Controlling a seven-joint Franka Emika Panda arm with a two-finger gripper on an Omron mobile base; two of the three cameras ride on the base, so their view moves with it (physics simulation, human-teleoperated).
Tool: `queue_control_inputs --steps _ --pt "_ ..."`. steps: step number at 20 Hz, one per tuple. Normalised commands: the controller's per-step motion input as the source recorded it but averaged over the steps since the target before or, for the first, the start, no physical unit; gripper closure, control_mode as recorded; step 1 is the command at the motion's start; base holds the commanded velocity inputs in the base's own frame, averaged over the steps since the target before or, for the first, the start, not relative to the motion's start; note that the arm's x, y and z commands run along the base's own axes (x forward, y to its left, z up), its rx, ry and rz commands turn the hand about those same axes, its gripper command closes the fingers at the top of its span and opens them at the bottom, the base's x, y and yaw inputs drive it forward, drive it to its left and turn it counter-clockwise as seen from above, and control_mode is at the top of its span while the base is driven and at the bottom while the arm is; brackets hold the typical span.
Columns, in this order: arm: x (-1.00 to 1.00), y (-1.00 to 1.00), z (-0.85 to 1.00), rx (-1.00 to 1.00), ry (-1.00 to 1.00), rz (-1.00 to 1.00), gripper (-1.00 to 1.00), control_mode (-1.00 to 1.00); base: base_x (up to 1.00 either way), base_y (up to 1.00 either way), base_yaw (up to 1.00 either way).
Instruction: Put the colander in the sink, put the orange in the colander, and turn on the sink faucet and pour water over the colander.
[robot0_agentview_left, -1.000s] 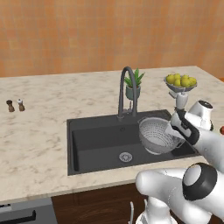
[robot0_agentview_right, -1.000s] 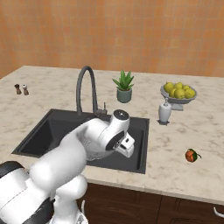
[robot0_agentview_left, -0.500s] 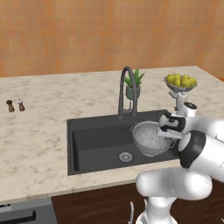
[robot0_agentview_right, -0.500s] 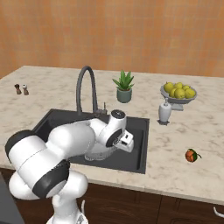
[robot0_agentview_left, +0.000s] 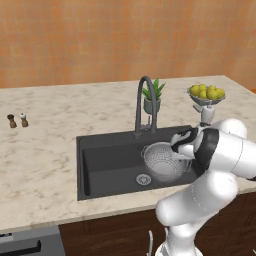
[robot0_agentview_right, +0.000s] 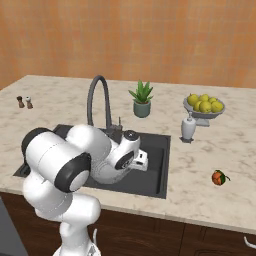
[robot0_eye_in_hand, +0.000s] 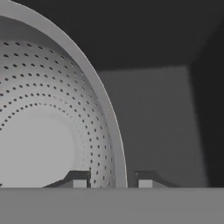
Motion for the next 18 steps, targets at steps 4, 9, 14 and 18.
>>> queue_control_inputs --steps 4,9,14,18 --pt "0.19 0.16 -0.36 0.0 -0.14 0.18 1.0 -1.0 0.0 0.0 0.0" --pt "0.23 0.19 -0.3 -0.01 -0.09 0.17 1.0 -1.0 0.0 0.0 0.0" --pt "0.05 0.14 -0.34 -0.06 -0.05 0.1 1.0 -1.0 0.0 0.0 0.0" --pt "0.11 0.15 -0.31 -0.11 0.0 0.03 1.0 -1.0 0.0 0.0 0.0"
